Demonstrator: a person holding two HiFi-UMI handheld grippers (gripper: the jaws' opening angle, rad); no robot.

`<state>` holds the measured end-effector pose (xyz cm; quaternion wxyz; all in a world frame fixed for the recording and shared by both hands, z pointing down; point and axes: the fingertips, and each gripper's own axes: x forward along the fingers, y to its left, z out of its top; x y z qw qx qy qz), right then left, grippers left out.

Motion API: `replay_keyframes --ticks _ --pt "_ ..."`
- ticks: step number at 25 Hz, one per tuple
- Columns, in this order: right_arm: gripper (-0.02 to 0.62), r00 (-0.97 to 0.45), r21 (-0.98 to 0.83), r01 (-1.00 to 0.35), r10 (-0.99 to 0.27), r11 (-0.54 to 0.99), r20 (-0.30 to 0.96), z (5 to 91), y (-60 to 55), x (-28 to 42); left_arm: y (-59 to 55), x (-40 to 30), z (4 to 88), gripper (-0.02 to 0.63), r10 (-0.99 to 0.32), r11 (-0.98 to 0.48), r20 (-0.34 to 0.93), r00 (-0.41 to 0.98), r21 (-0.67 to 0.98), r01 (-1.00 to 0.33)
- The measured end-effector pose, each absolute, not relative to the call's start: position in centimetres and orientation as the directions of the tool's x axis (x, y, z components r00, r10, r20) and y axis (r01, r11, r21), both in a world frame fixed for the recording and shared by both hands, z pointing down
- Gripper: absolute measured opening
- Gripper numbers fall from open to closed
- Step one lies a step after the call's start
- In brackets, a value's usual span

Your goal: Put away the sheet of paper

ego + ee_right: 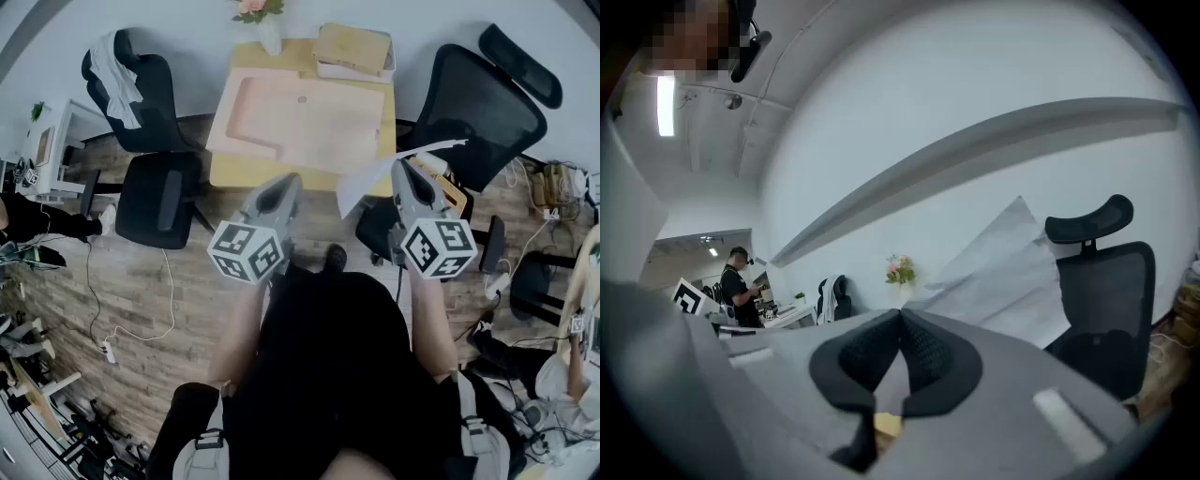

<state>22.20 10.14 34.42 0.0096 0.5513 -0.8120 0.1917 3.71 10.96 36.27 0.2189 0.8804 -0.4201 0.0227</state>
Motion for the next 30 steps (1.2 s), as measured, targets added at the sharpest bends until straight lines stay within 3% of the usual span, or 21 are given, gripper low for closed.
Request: replay_keyframes --ticks 30 --pt "0.003 -0.443 -0.358 -0.87 -0.855 0.339 0.269 37.3 8.7 24.7 11.3 5.4 38.2 0.009 -0.753 -0.485 0.282 0.594 0.372 -0.791"
